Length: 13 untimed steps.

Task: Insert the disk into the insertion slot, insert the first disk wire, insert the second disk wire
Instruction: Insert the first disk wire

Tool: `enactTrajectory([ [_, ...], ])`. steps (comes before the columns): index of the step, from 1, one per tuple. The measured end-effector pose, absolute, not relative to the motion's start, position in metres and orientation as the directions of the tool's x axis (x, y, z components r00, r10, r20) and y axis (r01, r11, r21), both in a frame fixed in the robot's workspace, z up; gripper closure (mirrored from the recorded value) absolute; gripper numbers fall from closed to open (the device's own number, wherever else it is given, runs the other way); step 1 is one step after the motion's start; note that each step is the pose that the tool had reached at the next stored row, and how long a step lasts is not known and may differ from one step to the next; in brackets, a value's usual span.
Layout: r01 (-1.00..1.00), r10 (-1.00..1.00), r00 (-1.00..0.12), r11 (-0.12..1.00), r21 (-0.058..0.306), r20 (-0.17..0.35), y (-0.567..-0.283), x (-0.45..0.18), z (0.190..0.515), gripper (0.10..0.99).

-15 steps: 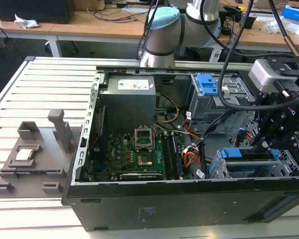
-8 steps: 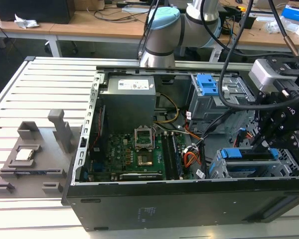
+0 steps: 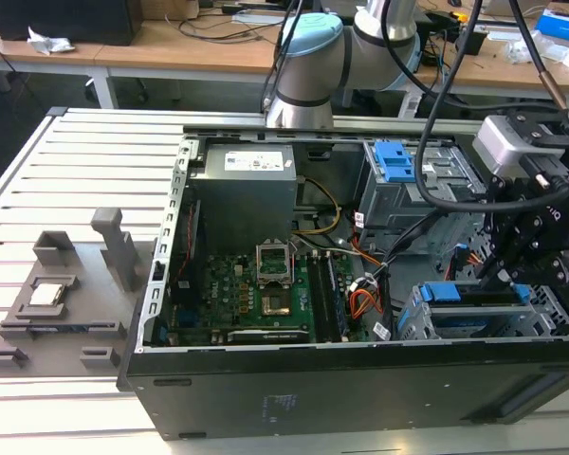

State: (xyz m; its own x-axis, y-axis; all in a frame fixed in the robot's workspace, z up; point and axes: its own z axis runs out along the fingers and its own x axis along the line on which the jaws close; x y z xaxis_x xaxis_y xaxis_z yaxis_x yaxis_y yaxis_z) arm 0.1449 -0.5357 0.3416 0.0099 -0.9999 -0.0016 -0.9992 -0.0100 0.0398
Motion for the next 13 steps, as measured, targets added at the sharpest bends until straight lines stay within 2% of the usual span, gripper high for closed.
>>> enactTrajectory([
  [10,-0.999,-1.0,0.01,-0.01,0.04,-0.002,-0.5369,0.1464,0.3378,0.925],
  [11,-0.999,-1.0,0.01,-0.01,0.04,-0.002,-0.537,0.1465,0.3377,0.91],
  [12,-0.999,-1.0,0.01,-0.01,0.04,-0.002,-0.537,0.1465,0.3379,0.847],
  [13,-0.999,-1.0,0.01,-0.01,0.04,-0.002,-0.537,0.1466,0.3423,0.847],
])
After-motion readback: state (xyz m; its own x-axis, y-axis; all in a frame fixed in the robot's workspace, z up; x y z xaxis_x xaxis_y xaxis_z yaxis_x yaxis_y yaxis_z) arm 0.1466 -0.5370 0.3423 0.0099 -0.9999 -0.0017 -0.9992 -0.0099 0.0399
